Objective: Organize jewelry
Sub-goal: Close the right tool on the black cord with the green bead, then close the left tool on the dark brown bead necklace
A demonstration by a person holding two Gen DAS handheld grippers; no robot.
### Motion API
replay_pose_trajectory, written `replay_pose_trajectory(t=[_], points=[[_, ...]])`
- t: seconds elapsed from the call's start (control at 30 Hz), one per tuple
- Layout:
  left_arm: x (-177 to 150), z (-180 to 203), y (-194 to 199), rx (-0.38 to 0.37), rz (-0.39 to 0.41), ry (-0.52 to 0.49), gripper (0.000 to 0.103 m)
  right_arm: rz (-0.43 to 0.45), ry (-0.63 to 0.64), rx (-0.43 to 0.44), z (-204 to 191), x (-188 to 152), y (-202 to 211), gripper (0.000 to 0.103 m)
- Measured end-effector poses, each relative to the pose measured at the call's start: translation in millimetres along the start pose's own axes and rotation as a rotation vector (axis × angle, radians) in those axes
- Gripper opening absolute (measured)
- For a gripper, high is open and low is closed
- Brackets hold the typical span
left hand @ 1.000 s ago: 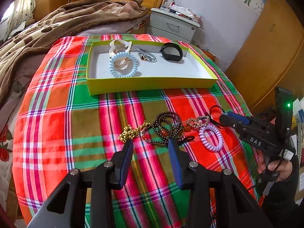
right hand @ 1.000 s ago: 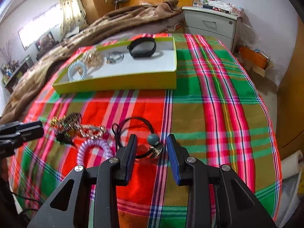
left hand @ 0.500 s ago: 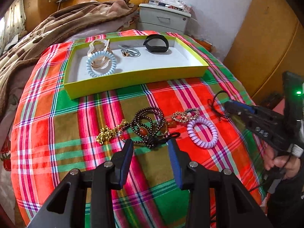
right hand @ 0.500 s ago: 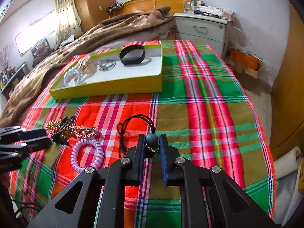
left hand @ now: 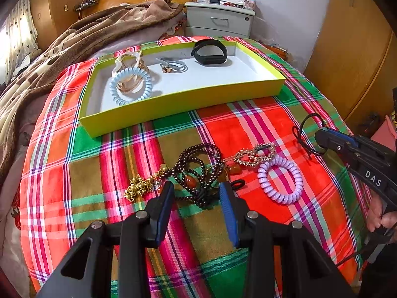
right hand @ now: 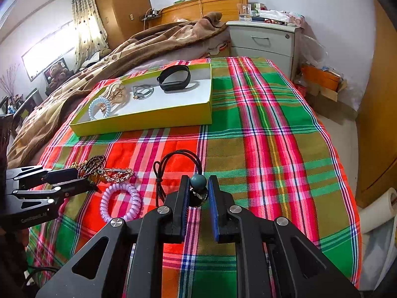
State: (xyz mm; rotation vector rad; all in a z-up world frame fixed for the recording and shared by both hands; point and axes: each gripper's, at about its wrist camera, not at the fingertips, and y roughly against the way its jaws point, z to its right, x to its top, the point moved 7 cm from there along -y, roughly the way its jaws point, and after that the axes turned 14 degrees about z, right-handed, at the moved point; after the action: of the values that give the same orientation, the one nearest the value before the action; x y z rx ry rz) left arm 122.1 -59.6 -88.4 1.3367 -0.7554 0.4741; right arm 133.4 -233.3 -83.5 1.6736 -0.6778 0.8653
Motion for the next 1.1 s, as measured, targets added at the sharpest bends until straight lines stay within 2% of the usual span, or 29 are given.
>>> replay_pose_trajectory(t=[0.13,0.17,0.2,0.27,0.53,1.1], points=[[0.5,2.1,-1.7,0.015,0.004,-0.019,0.037,0.003,-0.005,0.0,-0.6,-0.1,0.0,0.015],[0.3,2.5,-1.8,0.019,0.007,-0.025,0.034,0.003,-0.006,-0.001,-0.2,-0.3,0.1,0.015],[0.2,2.8,-1.2,0.013,0.008,-0.02,0.025,0.003,-0.008,-0.001,-0.1,-0.7,0.4,0.015],[-0.8,4.5,-1.4,-0.013,-0.003,-0.005,0.02,0.002,-0.011,-0.003,0.2,-0.8,-0.3,0.015],[0.5,3.0,1.2,-0.013,0.014,0.003,0.016,0.004,-0.018,-0.005,1.8,-0.8,1.1,0.015],[20.3,-6.8,24.9,-0.048,0.098,0.049,0.013,0.036,-0.015,-0.004,-5.3,11.3,9.4,0.015]])
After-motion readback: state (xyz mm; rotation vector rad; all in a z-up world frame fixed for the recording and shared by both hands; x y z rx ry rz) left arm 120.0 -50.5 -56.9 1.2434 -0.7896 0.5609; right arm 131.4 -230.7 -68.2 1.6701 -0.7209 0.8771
